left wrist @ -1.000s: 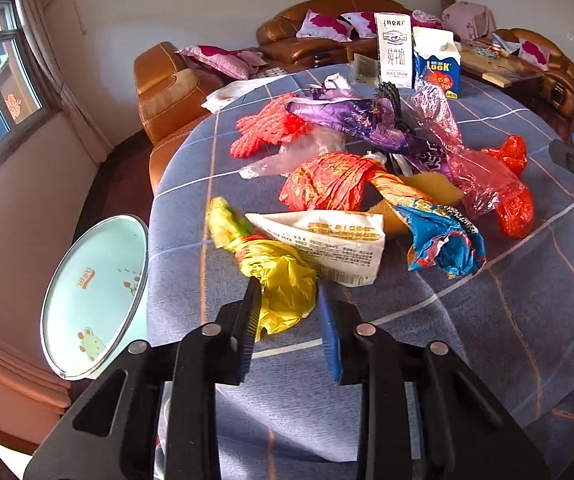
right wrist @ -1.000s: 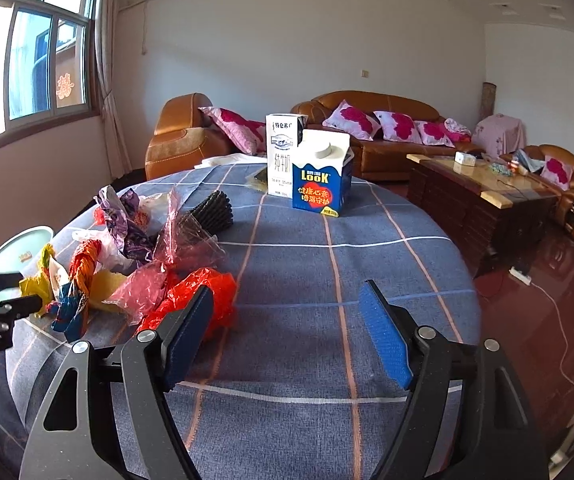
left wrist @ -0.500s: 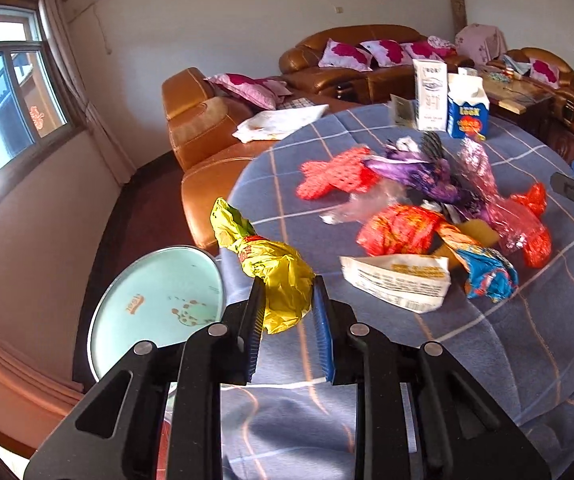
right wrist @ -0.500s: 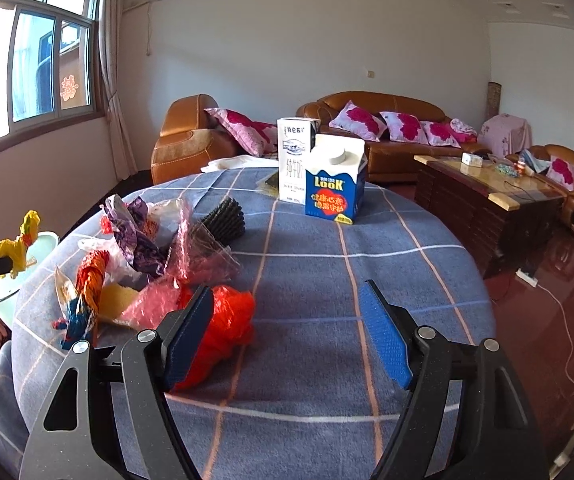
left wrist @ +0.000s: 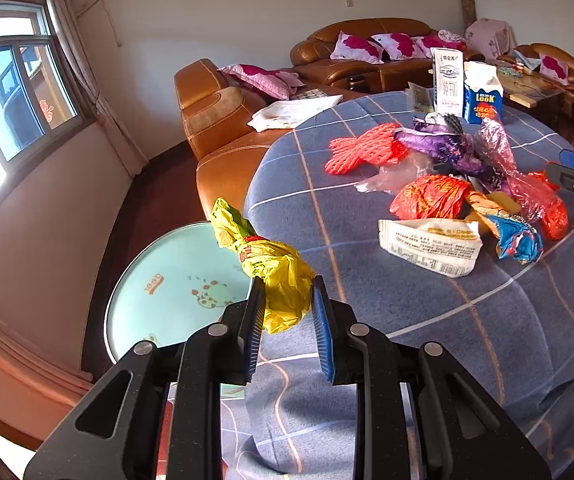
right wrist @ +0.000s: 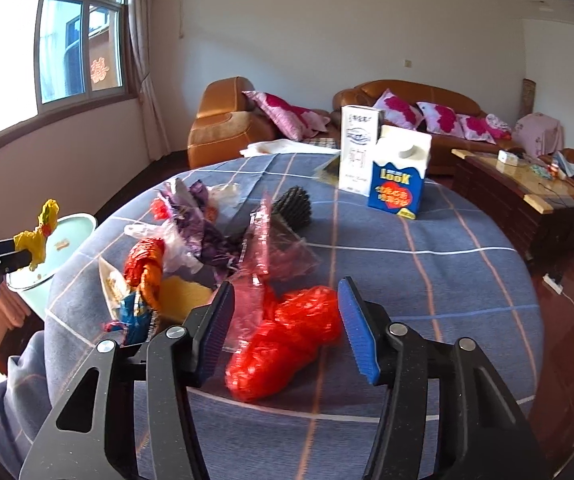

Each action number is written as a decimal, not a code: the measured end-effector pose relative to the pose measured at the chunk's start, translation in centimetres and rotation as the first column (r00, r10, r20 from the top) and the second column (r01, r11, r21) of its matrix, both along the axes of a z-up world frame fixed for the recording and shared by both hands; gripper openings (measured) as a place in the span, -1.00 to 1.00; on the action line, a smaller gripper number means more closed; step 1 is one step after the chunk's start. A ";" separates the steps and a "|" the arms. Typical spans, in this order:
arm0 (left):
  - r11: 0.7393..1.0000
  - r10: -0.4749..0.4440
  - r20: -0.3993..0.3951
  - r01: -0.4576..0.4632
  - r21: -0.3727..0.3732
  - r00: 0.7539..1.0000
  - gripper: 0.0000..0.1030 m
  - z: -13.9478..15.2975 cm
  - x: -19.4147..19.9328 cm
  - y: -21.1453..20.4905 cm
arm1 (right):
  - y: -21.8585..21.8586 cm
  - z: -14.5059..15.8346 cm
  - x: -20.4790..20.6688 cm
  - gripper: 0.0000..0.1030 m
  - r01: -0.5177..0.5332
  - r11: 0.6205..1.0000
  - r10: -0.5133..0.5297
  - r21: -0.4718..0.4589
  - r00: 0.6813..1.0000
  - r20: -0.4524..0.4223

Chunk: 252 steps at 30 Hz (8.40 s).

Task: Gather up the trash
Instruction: 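Grasp the red plastic bag with the right tool while the left tool lifts the yellow wrapper, then carry the yellow wrapper and the red bag over the teal bucket with both tools, then open both tools to drop the wrapper and bag into the bucket, then return toward the pile, then reach the left tool into the pile and grasp the printed snack packet, then lift the snack packet with the left tool while the right tool grasps the orange-blue wrapper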

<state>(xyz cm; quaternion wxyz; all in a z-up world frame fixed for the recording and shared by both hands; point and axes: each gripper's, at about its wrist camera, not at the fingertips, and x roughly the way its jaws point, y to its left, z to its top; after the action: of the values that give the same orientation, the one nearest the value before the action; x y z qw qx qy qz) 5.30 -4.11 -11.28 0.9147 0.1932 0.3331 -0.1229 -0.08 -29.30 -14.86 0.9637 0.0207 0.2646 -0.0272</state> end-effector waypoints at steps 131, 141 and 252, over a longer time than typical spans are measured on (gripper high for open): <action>0.919 0.381 0.134 -0.391 0.053 0.915 -0.53 0.8 6.8 11.3 | 25.3 1.3 18.5 -0.86 -0.600 0.760 0.623 -0.250 0.782 0.013; 0.932 0.352 0.132 -0.361 0.046 0.927 -0.05 1.0 6.4 10.9 | 25.2 1.3 18.5 -0.39 -0.636 0.737 0.654 -0.229 0.756 0.007; 0.983 0.182 0.000 -0.182 -0.027 0.983 -0.59 -0.7 -0.3 5.4 | 7.0 -1.6 0.8 0.30 -0.178 0.984 0.177 -0.009 0.981 -0.085</action>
<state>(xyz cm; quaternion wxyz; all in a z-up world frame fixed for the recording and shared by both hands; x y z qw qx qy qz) 4.95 1.29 -12.02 0.9249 0.1500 0.3467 -0.0432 0.68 -22.28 -16.46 0.9505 -0.0121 0.3055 0.0559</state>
